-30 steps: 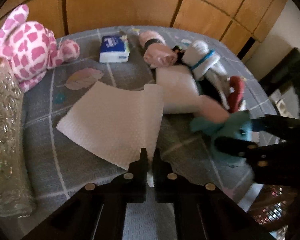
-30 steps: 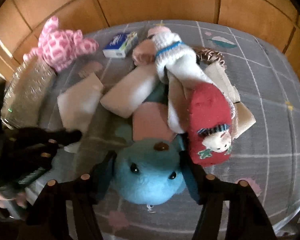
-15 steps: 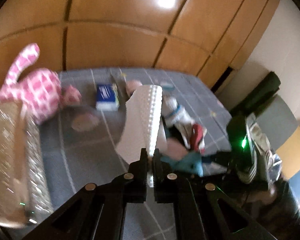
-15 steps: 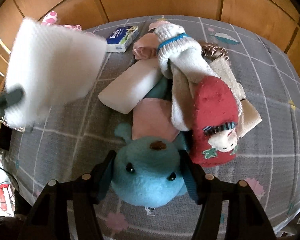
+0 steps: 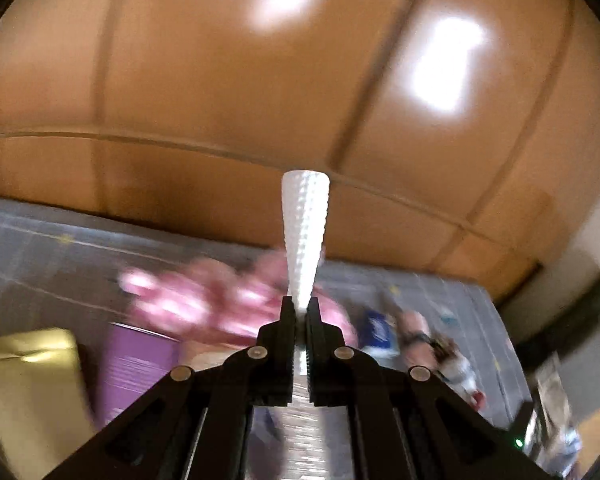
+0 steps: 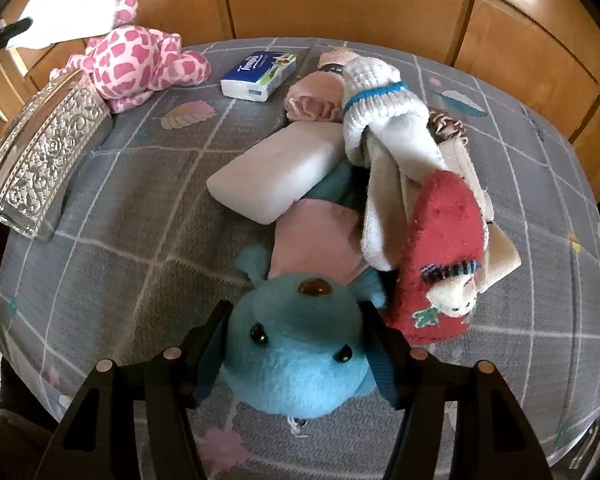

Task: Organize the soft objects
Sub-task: 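Carry the white cloth into the gold tray and open the left gripper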

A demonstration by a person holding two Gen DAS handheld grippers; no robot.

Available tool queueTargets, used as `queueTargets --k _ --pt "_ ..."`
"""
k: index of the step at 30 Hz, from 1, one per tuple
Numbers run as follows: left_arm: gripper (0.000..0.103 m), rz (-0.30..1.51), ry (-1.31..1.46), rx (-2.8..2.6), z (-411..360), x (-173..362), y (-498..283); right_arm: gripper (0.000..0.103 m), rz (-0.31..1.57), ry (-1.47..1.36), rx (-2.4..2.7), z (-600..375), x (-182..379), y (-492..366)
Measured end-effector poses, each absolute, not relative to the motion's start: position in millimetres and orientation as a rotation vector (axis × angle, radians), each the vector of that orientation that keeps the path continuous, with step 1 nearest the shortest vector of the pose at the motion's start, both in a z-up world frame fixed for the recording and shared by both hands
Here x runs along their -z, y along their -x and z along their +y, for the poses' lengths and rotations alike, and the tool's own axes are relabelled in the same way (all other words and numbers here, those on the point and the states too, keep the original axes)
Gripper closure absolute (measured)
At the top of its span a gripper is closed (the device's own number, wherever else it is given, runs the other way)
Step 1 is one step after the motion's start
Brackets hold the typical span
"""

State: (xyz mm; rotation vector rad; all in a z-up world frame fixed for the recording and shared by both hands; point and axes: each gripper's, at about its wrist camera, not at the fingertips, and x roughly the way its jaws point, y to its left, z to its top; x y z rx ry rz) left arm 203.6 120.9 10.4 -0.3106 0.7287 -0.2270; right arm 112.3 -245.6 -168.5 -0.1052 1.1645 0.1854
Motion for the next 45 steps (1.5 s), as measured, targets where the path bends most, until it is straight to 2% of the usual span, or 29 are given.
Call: queueTargets --k 5,11,16,22,23,25,27,28,29,38,41,45 --pt "0.099 0.687 0.36 0.079 202.0 -13.5 -186.9 0.039 1.165 0.122 -0.183 -242.4 168.6 -113.6" --pt "0.099 0.71 0.424 -0.087 277.1 23.1 -133.8 0.039 1.155 0.162 -0.173 -234.2 171.6 -113.9" --pt "0.099 0.792 0.491 -0.15 303.7 75.8 -99.6 0.039 1.139 0.185 -0.157 -230.6 172.0 -111.2" --pt "0.099 0.893 0.556 -0.175 308.4 124.0 -103.2 0.039 1.114 0.205 -0.118 -225.4 172.4 -105.6" --pt "0.097 0.903 0.561 -0.172 307.6 128.2 -104.7 0.039 1.11 0.206 -0.109 -224.4 172.4 -104.6" --pt "0.087 0.914 0.572 -0.179 306.2 132.3 -105.2 0.04 1.103 0.195 -0.085 -223.8 172.0 -103.5" --pt "0.057 0.911 0.591 -0.18 305.7 132.1 -102.9 0.04 1.098 0.179 -0.061 -224.0 171.8 -103.0" --pt "0.053 0.906 0.59 -0.195 305.4 129.8 -98.3 0.04 1.095 0.175 -0.053 -224.0 171.4 -102.8" --pt "0.05 0.896 0.589 -0.207 306.8 127.5 -96.1 0.041 1.092 0.173 -0.043 -223.2 170.8 -102.5" --pt "0.046 0.828 0.504 -0.265 304.5 102.9 -56.6 0.044 1.077 0.107 0.006 -221.3 161.7 -101.8" --pt "0.038 0.818 0.46 -0.271 290.9 97.1 -44.1 0.045 1.064 0.085 -0.016 -215.4 155.8 -99.3" --pt "0.033 0.822 0.431 -0.265 273.3 96.8 -31.4 0.045 1.06 0.047 -0.035 -207.9 148.4 -99.1"
